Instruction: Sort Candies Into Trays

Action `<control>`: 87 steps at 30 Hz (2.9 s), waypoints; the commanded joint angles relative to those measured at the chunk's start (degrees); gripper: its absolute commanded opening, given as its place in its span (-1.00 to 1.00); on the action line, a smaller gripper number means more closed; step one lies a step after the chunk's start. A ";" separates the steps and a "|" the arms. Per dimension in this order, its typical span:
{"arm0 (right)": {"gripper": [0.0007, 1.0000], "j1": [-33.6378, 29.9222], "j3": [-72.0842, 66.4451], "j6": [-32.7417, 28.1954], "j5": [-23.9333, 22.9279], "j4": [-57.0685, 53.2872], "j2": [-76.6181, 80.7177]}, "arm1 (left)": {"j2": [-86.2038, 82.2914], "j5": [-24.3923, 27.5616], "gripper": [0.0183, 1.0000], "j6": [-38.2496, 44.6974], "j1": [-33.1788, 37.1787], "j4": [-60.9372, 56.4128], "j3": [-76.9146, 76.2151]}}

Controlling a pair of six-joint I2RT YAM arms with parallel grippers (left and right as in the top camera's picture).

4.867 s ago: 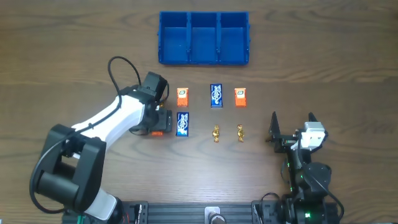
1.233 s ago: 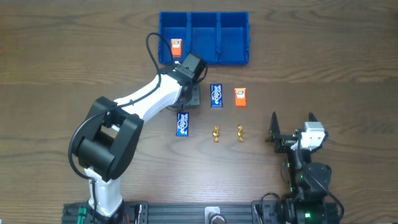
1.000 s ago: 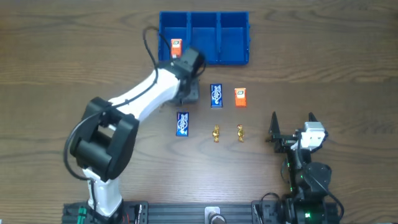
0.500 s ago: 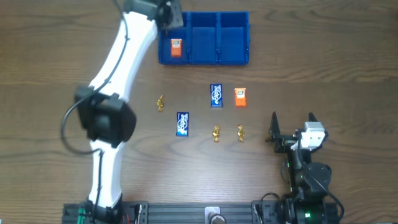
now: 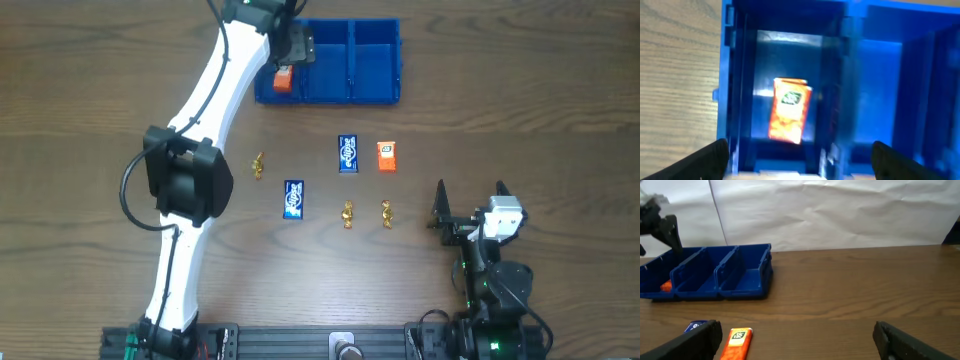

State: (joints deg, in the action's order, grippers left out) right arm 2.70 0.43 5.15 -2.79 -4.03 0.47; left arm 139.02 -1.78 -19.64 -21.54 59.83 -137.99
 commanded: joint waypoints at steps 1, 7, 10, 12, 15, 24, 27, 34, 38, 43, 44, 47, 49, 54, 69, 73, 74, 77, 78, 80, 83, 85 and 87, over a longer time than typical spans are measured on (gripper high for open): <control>1.00 -0.24 0.02 -0.72 -0.52 -0.42 -0.31 | -4.79 -4.57 0.85 -3.06 -8.81 5.16 -8.55; 1.00 -0.24 0.02 -0.72 -0.52 -0.42 -0.31 | -0.59 -5.20 0.83 -13.92 -23.08 7.85 -5.51; 1.00 -0.24 0.02 -0.72 -0.52 -0.42 -0.31 | 3.28 -2.60 0.81 -19.32 -26.34 7.54 -3.08; 1.00 -0.24 0.02 -0.72 -0.52 -0.42 -0.31 | 6.51 0.28 0.80 -20.63 -27.21 6.73 -2.75; 1.00 -0.24 0.02 -0.72 -0.52 -0.42 -0.31 | 9.88 2.19 0.79 -21.68 -27.67 5.49 -2.75; 1.00 -0.24 0.02 -0.72 -0.52 -0.42 -0.31 | 12.52 3.26 0.64 -22.18 -27.82 4.63 -2.73; 1.00 -0.24 0.02 -0.72 -0.52 -0.44 -0.31 | 12.52 3.26 0.45 -22.14 -27.78 4.63 -2.73; 1.00 -0.24 0.02 -0.72 -0.52 -0.42 -0.31 | 12.55 3.26 -0.24 -22.16 -27.71 4.66 -2.73; 1.00 -0.24 0.02 -0.72 -0.52 -0.42 -0.31 | 12.55 3.06 -0.30 -22.14 -27.61 4.68 -2.73; 1.00 -0.24 0.02 -0.72 -0.52 -0.42 -0.31 | 7.69 -0.68 -0.32 -21.24 -26.43 4.85 -2.75; 1.00 -0.24 0.02 -0.72 -0.52 -0.44 -0.31 | 5.07 -2.54 -0.32 -20.72 -25.75 4.85 -2.73; 1.00 -0.24 0.02 -0.72 -0.52 -0.42 -0.31 | -4.26 -7.43 -0.33 -14.99 -20.09 4.46 -2.82; 1.00 -0.24 0.02 -0.72 -0.52 -0.42 -0.31 | -7.37 -7.63 -0.33 -11.10 -15.19 4.15 -3.06; 1.00 -0.24 0.02 -0.72 -0.52 -0.42 -0.31 | -8.02 -3.89 -0.32 -2.62 -4.13 4.04 -3.28; 1.00 -0.24 0.02 -0.72 -0.52 -0.42 -0.31 | 1.95 1.44 -0.31 5.53 1.66 3.52 -3.26; 1.00 -0.24 0.02 -0.72 -0.52 -0.42 -0.31 | 2.80 1.84 -0.26 5.51 1.66 3.34 -3.26; 1.00 -0.24 0.02 -0.72 -0.52 -0.42 -0.31 | 2.80 1.86 -0.16 5.49 1.66 3.34 -3.26; 1.00 -0.24 0.02 -0.72 -0.52 -0.42 -0.31 | 2.80 1.86 0.18 5.49 1.68 3.37 -3.26; 1.00 -0.24 0.02 -0.72 -0.52 -0.42 -0.31 | 2.78 1.86 0.41 5.44 1.70 3.37 -3.26; 1.00 -0.24 0.02 -0.72 -0.52 -0.42 -0.31 | 1.60 1.92 0.71 4.33 2.10 3.41 -3.19; 1.00 -0.24 0.02 -0.72 -0.52 -0.42 -0.31 | -4.66 1.99 0.79 3.78 3.56 1.64 0.44; 1.00 -0.24 0.02 -0.72 -0.52 -0.42 -0.31 | -13.70 1.57 0.82 3.82 4.76 -4.22 9.62; 1.00 -0.24 0.02 -0.72 -0.52 -0.42 -0.31 | -24.44 1.57 0.88 4.24 6.23 -12.50 21.86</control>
State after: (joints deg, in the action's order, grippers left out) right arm 2.70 0.43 5.15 -2.79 -4.03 0.47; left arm 132.94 0.10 -15.18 -18.24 55.33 -129.82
